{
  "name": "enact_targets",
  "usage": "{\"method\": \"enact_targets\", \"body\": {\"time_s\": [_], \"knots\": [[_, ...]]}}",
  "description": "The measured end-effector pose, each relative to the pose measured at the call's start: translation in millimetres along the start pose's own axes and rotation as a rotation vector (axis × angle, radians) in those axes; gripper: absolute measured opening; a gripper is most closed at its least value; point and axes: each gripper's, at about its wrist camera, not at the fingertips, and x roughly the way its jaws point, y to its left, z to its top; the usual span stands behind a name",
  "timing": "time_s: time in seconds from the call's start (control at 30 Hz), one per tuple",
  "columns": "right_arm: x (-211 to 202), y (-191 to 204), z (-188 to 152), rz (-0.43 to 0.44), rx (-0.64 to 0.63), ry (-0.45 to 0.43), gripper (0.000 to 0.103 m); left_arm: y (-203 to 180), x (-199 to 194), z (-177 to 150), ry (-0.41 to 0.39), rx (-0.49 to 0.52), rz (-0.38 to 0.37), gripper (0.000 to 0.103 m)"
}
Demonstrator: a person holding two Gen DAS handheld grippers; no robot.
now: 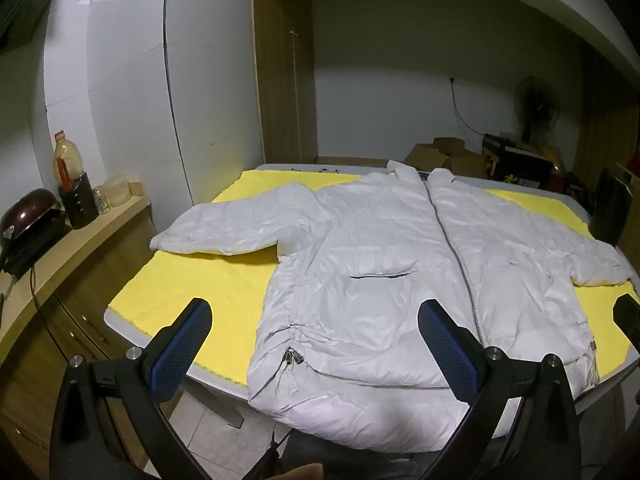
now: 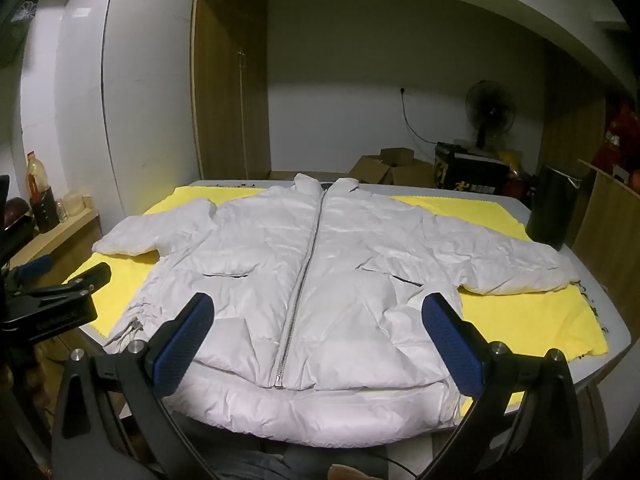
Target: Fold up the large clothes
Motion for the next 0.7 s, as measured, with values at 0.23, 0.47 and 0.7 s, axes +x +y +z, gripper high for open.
{"method": "enact_targets", "body": {"time_s": [0.23,0.47,0.7], "knots": [[0.3,3.7,-0.3,0.002,-0.005,-0.006,0.103,-1.7,-3.6,1.0,-0.008,0.003,-0.001,0.103],[1.8,-0.1,-0.5,0.002,-0.001,-0.003,0.103,-1.1,-0.2,-0.3,-0.008,-0.009,-0.008,0.103],[0.7,-0.1,-0.8,0.000,-0.002,-0.005,0.103,1.2,-1.0,0.7,-0.009,-0.008,-0.006,0.103]]}}
